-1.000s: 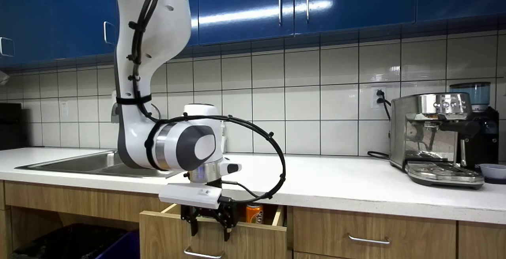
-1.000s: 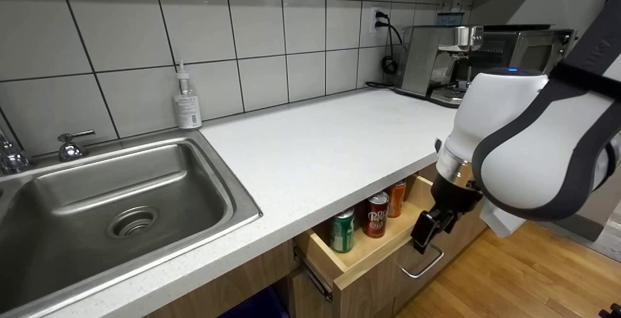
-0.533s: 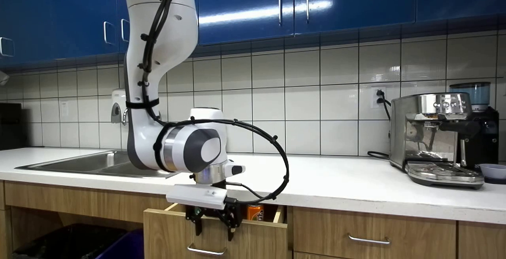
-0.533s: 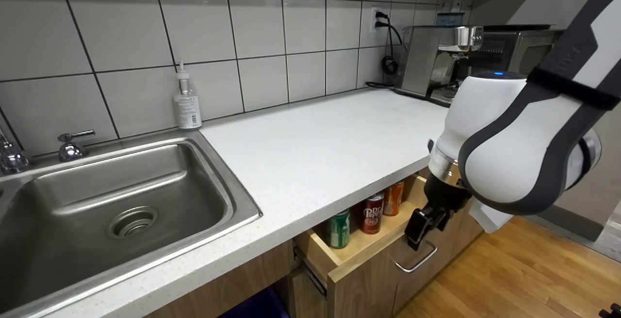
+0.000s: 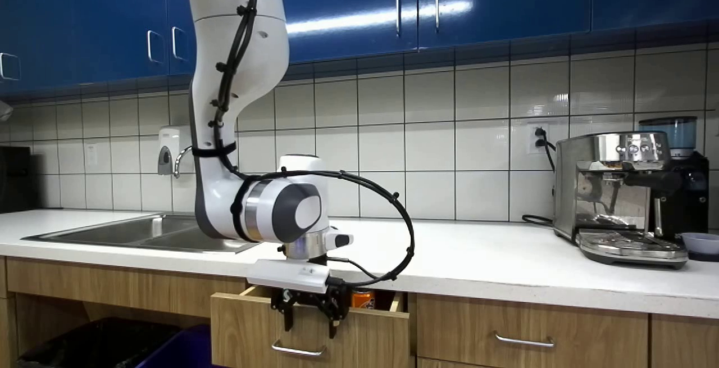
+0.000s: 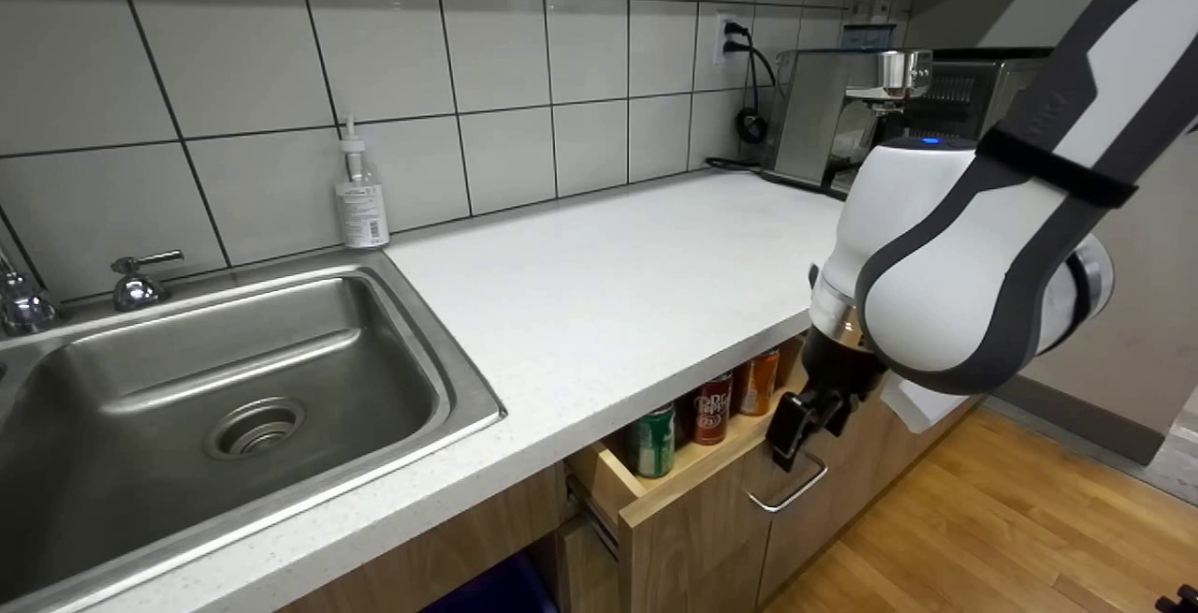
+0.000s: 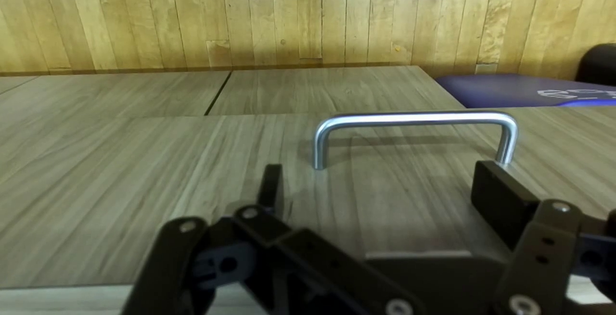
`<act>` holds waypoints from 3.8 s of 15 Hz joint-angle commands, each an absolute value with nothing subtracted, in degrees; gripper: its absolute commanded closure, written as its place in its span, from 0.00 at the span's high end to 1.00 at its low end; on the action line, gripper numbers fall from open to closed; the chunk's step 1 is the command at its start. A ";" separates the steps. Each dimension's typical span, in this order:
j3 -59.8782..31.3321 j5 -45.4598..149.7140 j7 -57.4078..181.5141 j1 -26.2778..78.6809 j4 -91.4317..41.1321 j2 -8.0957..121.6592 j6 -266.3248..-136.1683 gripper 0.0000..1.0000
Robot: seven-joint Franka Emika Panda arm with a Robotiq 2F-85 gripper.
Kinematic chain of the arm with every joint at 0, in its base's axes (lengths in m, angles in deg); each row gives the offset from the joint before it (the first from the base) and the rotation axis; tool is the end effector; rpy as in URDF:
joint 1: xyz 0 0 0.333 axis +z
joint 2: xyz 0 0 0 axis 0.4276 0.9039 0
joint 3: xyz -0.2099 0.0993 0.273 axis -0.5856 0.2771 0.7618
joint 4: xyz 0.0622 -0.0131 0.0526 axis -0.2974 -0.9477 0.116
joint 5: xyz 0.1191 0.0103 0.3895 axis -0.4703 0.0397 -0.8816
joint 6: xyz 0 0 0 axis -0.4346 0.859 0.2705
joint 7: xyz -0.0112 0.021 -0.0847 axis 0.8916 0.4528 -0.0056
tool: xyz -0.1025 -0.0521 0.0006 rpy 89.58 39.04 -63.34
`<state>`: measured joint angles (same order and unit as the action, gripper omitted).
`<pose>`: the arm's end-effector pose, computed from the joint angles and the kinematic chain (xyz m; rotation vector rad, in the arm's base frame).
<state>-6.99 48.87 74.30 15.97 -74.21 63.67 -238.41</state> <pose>0.5001 -0.0516 0.1628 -3.1264 -0.0260 -0.1929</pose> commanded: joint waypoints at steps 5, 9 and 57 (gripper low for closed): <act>-6.21 48.41 76.68 14.37 -68.58 65.45 -235.81 1.00; -6.29 48.44 76.74 14.44 -67.96 65.76 -235.60 1.00; -1.23 47.14 75.74 9.48 -84.69 50.88 -240.19 1.00</act>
<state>0.21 48.21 76.00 8.37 -80.74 57.03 -243.11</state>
